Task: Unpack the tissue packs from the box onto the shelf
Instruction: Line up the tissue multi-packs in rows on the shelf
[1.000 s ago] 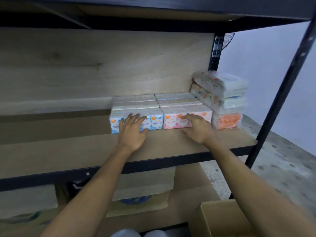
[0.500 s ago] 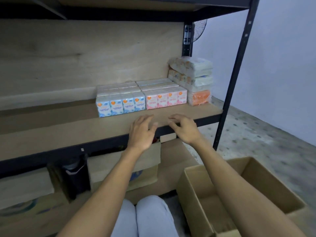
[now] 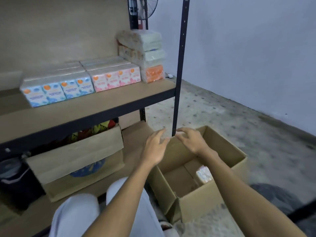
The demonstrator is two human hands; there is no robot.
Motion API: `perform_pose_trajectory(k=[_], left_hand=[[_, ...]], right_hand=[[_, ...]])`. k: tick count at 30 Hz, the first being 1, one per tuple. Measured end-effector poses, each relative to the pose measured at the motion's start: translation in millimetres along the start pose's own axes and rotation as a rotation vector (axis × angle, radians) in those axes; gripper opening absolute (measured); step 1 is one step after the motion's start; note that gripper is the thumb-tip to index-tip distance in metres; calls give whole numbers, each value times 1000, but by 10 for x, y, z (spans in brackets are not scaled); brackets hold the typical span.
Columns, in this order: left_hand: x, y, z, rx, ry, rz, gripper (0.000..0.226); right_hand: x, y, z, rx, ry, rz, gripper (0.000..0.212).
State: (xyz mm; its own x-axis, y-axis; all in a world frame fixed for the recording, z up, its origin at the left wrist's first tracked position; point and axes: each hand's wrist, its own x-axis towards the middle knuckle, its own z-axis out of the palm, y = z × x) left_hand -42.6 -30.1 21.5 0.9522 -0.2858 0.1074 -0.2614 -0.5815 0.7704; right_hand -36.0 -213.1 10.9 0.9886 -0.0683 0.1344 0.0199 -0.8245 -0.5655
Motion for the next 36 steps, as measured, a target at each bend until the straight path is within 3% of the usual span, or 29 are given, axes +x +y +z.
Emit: perform_pose_trajectory(k=[6,14,20,29,36], left_hand=[[108,-97,747,-119,-180,-154,49],[320,-273,1694,-142,-318,-291,48],[503,-411,2368,-191,-409,-402,53],[588,-586,3022,-176,-455,-460,55],[603,-515,3277,-118,-512,-441,69]], right_hand=[[-122,864,-14,-72,-98,187,43],[-3,1731,155,-199,-286,301,51],[174,2393,360,-250,-440,439,81],[302,2809,595,-244,-537,490,56],[329,2932,681,-194,-623,554,63]])
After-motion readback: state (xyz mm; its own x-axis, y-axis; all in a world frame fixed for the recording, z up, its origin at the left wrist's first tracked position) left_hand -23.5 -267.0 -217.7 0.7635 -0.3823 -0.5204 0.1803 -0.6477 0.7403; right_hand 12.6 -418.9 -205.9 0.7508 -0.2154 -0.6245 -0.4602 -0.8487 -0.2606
